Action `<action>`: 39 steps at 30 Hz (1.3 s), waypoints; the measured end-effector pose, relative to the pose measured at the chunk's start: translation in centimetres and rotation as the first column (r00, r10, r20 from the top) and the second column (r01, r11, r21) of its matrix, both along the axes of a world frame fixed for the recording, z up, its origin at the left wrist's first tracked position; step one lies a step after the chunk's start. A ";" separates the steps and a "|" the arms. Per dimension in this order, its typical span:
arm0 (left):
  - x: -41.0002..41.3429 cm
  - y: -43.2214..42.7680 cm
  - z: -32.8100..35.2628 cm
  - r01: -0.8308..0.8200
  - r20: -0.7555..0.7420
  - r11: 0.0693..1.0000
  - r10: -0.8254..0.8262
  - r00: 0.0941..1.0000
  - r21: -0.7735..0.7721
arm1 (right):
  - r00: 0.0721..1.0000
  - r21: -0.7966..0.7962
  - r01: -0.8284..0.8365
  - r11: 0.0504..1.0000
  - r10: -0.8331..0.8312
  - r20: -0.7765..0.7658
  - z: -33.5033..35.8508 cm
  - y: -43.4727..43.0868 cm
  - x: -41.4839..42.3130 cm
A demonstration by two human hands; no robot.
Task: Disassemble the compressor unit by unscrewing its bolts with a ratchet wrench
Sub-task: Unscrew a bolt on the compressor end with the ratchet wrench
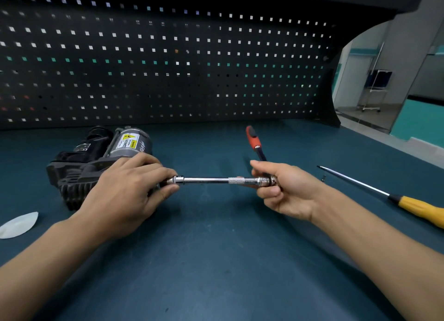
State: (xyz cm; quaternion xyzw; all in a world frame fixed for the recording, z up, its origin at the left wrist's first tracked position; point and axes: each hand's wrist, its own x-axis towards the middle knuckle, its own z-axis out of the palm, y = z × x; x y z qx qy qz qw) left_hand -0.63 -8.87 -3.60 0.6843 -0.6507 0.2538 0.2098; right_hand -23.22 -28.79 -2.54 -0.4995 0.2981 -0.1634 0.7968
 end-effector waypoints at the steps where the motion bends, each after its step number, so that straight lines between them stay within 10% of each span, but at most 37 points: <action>1: 0.0 0.0 0.0 -0.006 -0.002 1.000 0.006 1.000 0.000 | 1.000 -0.055 0.007 0.998 -0.007 -0.008 -0.1 0.0 0.0; 11: -0.2 0.1 0.1 -0.025 -0.008 1.000 0.025 1.000 0.008 | 0.995 -0.623 0.101 0.776 -0.089 0.051 -1.1 -0.1 -0.1; 24: -0.4 0.1 0.1 -0.038 -0.033 0.999 0.039 0.999 0.004 | 0.962 -0.925 0.260 0.276 0.006 0.272 -2.2 -0.8 0.5; 29: -0.3 0.0 0.2 -0.031 -0.024 0.999 0.031 0.999 0.012 | 0.979 -0.920 0.206 0.334 -0.065 0.195 -2.1 -0.5 0.4; 39: -0.2 0.0 0.3 0.020 -0.017 1.000 -0.020 1.000 -0.014 | 0.983 -0.625 0.181 0.759 -0.123 0.135 -1.0 0.4 0.7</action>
